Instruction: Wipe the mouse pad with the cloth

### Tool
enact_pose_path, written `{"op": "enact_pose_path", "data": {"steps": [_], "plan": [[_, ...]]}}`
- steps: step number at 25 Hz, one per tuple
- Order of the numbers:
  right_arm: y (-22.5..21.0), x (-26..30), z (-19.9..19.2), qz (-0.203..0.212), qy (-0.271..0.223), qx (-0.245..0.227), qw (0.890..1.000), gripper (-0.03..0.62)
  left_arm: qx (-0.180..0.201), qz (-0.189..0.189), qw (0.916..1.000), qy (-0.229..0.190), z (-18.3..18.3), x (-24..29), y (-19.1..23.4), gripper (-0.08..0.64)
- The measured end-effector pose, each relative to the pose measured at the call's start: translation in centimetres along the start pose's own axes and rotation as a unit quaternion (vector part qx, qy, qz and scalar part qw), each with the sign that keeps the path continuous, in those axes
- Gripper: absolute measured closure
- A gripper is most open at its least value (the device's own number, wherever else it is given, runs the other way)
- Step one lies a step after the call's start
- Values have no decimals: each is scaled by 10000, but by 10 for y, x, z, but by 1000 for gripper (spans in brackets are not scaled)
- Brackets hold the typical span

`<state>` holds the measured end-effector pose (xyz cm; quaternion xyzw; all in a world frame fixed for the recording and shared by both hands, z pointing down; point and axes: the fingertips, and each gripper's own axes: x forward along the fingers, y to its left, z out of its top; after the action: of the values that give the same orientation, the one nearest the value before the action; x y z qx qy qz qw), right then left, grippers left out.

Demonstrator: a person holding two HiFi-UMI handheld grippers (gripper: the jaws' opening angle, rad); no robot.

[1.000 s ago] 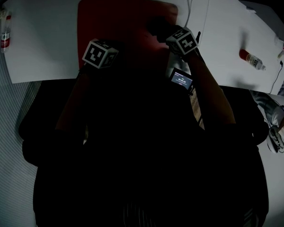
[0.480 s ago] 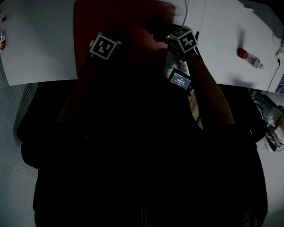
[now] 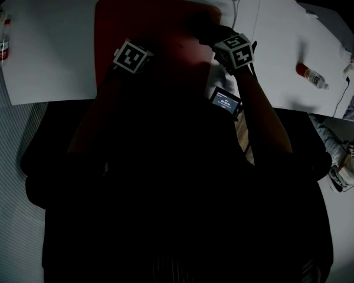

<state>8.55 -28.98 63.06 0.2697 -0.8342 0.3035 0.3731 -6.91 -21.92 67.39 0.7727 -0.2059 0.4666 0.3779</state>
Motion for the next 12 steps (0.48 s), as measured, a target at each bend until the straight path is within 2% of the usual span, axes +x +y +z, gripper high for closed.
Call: {"op": "enact_pose_path", "data": {"steps": [1, 3, 6, 9, 12], "plan": [[-9, 0, 3, -70, -17, 99, 9999, 522, 37, 23, 10000, -11, 2, 0, 0, 555], [-24, 3, 0, -201, 256, 32, 9995, 522, 81, 91, 9999, -59, 4, 0, -2, 555], [-30, 15, -3, -283, 711, -651, 9949, 522, 108, 237, 9996, -73, 4, 0, -1, 555], [-27, 19, -4, -420, 921, -1508, 9834, 522, 195, 258, 9994, -122, 8, 0, -2, 555], [-23, 18, -5, -631, 948, -1821, 9767, 525, 161, 220, 9995, -156, 9, 0, -3, 555]]}}
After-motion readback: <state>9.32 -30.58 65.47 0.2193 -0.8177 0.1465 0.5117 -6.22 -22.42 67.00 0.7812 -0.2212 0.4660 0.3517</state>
